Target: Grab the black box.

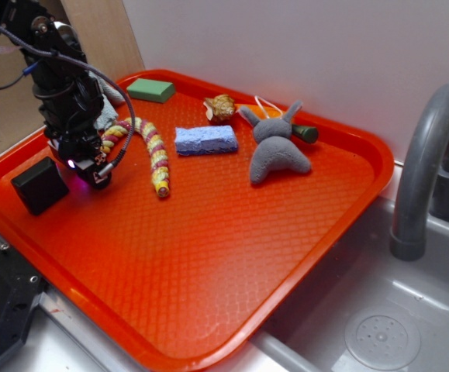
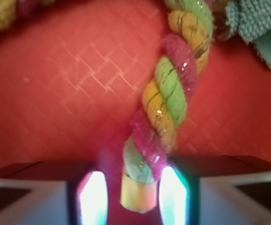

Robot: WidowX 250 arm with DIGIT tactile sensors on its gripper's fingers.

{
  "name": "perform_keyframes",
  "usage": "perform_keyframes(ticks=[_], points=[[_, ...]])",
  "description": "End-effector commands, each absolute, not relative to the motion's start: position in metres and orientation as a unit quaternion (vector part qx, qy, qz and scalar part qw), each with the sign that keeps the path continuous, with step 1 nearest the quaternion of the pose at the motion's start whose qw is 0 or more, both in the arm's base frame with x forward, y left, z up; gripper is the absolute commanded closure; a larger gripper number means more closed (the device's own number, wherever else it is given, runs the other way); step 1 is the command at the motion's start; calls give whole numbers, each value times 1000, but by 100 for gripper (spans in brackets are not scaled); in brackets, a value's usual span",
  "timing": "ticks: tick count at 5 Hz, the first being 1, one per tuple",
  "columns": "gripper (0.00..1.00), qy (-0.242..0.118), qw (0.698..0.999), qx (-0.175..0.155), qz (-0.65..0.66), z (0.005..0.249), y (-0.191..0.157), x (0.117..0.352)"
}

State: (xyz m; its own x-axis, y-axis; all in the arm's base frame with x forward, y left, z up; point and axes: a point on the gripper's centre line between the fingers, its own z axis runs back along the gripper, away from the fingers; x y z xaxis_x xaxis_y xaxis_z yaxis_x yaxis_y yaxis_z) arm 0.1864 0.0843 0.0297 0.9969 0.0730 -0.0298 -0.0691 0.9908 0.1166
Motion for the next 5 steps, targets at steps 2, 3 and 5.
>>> perform_keyframes(ticks=[2,3,5], points=[[0,-98,995,6,23,161,77,155],[0,-77,997,11,24,151,78,158],[0,-29,999,29,16,111,93,152]])
